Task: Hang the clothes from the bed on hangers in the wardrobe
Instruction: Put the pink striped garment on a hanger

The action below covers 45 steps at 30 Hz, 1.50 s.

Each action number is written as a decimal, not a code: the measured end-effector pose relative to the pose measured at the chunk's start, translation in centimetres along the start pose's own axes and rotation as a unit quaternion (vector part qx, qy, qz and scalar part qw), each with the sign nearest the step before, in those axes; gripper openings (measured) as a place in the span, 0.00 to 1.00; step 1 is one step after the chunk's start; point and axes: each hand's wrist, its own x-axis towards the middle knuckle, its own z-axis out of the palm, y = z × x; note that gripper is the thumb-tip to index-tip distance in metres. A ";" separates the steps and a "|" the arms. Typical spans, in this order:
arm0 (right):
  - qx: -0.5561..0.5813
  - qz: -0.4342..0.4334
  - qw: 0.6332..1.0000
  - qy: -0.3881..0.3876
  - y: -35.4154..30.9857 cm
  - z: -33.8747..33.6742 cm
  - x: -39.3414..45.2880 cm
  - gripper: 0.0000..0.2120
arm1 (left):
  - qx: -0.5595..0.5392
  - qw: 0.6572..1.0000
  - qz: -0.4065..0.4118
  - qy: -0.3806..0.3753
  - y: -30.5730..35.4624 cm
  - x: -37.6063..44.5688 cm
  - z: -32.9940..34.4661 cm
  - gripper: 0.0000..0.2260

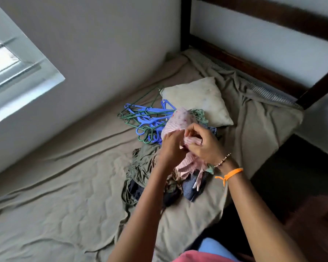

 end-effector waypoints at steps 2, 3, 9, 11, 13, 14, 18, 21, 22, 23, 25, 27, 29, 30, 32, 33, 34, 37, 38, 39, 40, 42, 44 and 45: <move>0.025 -0.033 0.998 0.050 -2.6 -0.8 -0.1 0.13 | -0.021 0.999 0.006 0.041 1.5 0.7 -2.7 0.11; 0.032 -0.046 0.996 0.071 -3.4 -1.2 -0.2 0.17 | -0.054 0.997 -0.001 0.062 2.1 0.9 -3.8 0.10; -0.030 -0.020 0.991 0.128 -4.4 -2.7 -1.0 0.25 | -0.330 0.931 0.012 0.159 7.6 1.7 -8.3 0.11; 0.007 -0.007 0.989 0.148 -5.5 -3.8 -1.2 0.21 | -0.393 0.908 0.014 0.147 8.7 1.6 -9.1 0.09; 0.048 -0.028 0.981 0.184 -7.3 -5.1 -1.6 0.12 | -0.375 0.915 -0.018 0.149 9.4 1.7 -9.7 0.10; 0.050 -0.049 0.974 0.215 -8.2 -5.5 -1.8 0.08 | -0.299 0.937 -0.048 0.172 9.8 1.9 -9.7 0.14; 0.078 -0.045 0.959 0.269 -9.7 -5.6 -2.1 0.14 | -0.262 0.964 0.001 0.048 11.4 0.3 -10.3 0.16; 0.062 -0.013 0.980 0.188 -9.4 -5.4 -2.5 0.22 | -0.351 0.927 0.061 -0.115 12.5 -1.2 -9.7 0.13; 0.065 -0.014 0.986 0.153 -9.8 -5.3 -3.0 0.21 | -0.367 0.924 0.068 -0.081 12.4 -1.0 -9.4 0.13; 0.073 -0.027 0.990 0.117 -10.1 -5.3 -3.3 0.20 | -0.373 0.925 0.068 -0.037 12.4 -0.9 -9.5 0.11; 0.039 -0.052 0.996 0.068 -10.9 -5.4 -3.7 0.24 | -0.355 0.933 0.047 0.021 12.3 -0.1 -9.8 0.03; 0.010 -0.076 0.995 0.059 -12.0 -6.0 -3.9 0.27 | -0.342 0.938 0.006 0.054 11.9 0.8 -10.4 0.09; -0.053 -0.091 0.992 0.068 -13.1 -7.4 -4.1 0.28 | -0.329 0.940 -0.023 0.082 11.8 1.9 -11.8 0.14; -0.112 -0.083 0.988 0.060 -13.7 -8.2 -4.3 0.28 | -0.321 0.941 -0.037 0.097 11.8 2.5 -12.5 0.16; -0.246 -0.060 0.967 0.002 -14.7 -9.6 -4.7 0.31 | -0.299 0.943 -0.062 0.130 11.9 3.6 -14.2 0.17; -0.328 -0.042 0.943 -0.030 -14.7 -10.2 -4.7 0.32 | -0.291 0.944 -0.065 0.143 11.9 4.1 -14.9 0.16; -0.413 -0.026 0.908 -0.056 -14.4 -10.6 -4.6 0.33 | -0.289 0.943 -0.062 0.150 11.9 4.6 -15.4 0.15; -0.541 0.036 0.830 -0.135 -13.5 -9.9 -3.5 0.33 | -0.284 0.946 -0.028 0.157 12.8 5.3 -16.6 0.17; -0.532 0.050 0.828 -0.173 -12.8 -9.9 -2.6 0.33 | -0.282 0.947 -0.013 0.154 13.0 5.4 -16.9 0.18; -0.516 0.077 0.827 -0.207 -12.2 -10.1 -1.9 0.35 | -0.282 0.948 0.003 0.150 13.3 5.4 -17.2 0.18; -0.493 0.117 0.832 -0.225 -11.7 -10.4 -1.2 0.39 | -0.278 0.950 0.018 0.143 13.5 5.4 -17.4 0.18; -0.412 0.192 0.864 -0.216 -11.6 -11.5 -0.8 0.45 | -0.254 0.959 0.035 0.117 13.7 5.4 -17.7 0.17; -0.253 0.199 0.928 -0.189 -11.8 -12.8 -0.6 0.40 | -0.223 0.970 0.036 0.085 13.4 5.6 -17.5 0.18; -0.176 0.190 0.948 -0.185 -12.1 -13.3 -0.5 0.37 | -0.209 0.974 0.035 0.075 13.2 5.7 -17.3 0.18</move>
